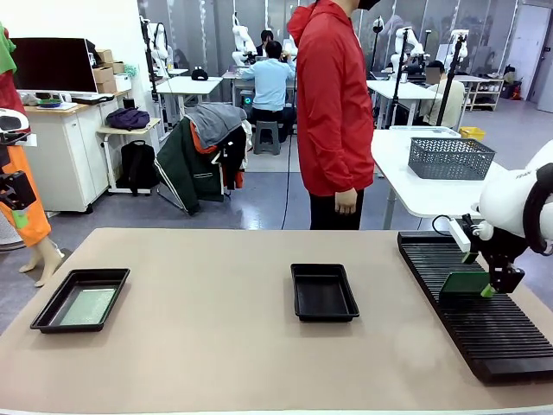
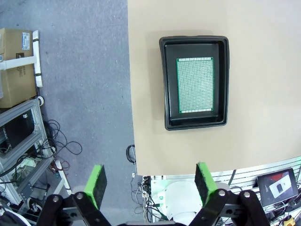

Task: Inspect and transfer BCBs to ESD trays.
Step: Pick up the Blank PCB from the PCB Rack and place it in the right ESD tray.

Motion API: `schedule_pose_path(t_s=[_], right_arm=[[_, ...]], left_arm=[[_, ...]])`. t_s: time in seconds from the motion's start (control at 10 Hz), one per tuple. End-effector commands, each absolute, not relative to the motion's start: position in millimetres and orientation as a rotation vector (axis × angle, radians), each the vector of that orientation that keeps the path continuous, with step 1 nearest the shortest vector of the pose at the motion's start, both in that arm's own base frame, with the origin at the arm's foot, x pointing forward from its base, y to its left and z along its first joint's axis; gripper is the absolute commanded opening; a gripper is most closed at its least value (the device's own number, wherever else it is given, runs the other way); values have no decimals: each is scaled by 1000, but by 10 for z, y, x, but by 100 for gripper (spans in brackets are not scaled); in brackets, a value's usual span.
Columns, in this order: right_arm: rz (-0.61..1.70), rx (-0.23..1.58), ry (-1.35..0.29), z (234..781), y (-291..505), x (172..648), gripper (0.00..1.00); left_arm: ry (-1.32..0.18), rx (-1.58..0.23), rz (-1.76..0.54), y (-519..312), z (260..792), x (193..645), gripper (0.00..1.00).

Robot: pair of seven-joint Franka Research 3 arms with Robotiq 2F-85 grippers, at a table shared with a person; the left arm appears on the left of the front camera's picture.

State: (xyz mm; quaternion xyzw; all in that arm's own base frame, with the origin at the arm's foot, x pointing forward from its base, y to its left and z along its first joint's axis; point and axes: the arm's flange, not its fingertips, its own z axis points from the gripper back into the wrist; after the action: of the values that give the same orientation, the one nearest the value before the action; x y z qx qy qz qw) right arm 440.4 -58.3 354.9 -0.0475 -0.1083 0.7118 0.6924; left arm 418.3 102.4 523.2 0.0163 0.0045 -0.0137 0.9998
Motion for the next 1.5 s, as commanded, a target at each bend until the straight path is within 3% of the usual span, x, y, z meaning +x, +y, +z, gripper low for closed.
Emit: schedule_pose_path(t_s=[0.0,0.8,1.2,1.3,1.4], right_arm=[[1612,-93,-278,3460,-647,4509,100],[1583,-97,-234,3497,-542,4488,100],[1570,-108,-220,3490,-527,4520,83],[1569,-107,-219,3493,-540,4512,87],[1566,-109,-213,3496,-554,4501,73]], left_arm=[[5,34,-27,1036,5218,4189,100],[5,34,-27,1036,5218,4189,100],[5,34,-27,1036,5218,4189,100],[5,34,-27,1036,5218,4189,100],[5,34,-27,1036,5218,4189,100]])
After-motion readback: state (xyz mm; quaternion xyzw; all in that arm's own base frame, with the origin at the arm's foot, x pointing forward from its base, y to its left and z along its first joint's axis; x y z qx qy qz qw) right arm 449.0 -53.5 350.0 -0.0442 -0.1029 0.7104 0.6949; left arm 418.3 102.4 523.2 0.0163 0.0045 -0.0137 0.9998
